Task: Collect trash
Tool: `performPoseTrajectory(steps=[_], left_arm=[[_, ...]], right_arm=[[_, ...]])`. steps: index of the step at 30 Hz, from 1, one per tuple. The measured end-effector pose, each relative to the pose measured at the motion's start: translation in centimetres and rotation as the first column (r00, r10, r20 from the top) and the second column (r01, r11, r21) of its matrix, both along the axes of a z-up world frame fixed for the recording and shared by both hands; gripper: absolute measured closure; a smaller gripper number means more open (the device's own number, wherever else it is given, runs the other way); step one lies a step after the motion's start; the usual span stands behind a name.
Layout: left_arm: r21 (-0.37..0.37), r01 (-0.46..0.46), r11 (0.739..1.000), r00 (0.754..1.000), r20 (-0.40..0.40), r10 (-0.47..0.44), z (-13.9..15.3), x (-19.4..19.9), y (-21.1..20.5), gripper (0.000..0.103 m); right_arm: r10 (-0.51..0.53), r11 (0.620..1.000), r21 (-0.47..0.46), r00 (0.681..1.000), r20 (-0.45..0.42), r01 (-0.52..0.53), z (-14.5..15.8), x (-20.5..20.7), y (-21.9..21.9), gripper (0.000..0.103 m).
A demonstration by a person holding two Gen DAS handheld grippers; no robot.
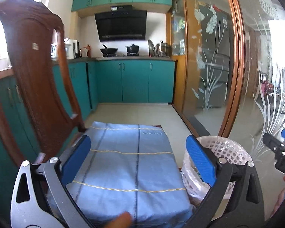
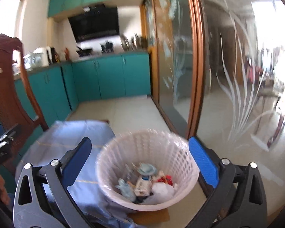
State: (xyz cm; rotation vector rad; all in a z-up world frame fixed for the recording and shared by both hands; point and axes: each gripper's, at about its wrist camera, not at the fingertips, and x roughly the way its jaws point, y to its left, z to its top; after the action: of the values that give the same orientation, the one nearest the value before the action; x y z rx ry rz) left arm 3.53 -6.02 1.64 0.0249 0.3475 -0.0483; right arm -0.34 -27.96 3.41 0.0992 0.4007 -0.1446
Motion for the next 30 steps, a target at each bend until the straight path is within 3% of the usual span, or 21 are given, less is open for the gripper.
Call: performPoseTrajectory(steps=[7, 14, 30], left_arm=[[0.017, -0.04, 0.999, 0.999, 0.003, 0.04, 1.3, -4.8, 2.6, 0.003], [0.035, -0.061, 0.998, 0.998, 0.019, 0.06, 2.0, -8.0, 3.7, 0.003], [0.034, -0.034, 0.999, 0.999, 0.036, 0.033, 2.6, -10.1, 4.1, 0.003]], right_arm=[[0.062, 0.991, -0.125, 0.992, 0.107, -0.049, 2.0, -5.0, 6.4, 0.003], [0.064, 0.977, -0.21, 0.992, 0.11, -0.039, 2.2, -7.1, 9.5, 0.003], [0.031, 0.984, -0.178, 0.992, 0.123, -0.008, 2.8, -9.0, 9.3, 0.003]])
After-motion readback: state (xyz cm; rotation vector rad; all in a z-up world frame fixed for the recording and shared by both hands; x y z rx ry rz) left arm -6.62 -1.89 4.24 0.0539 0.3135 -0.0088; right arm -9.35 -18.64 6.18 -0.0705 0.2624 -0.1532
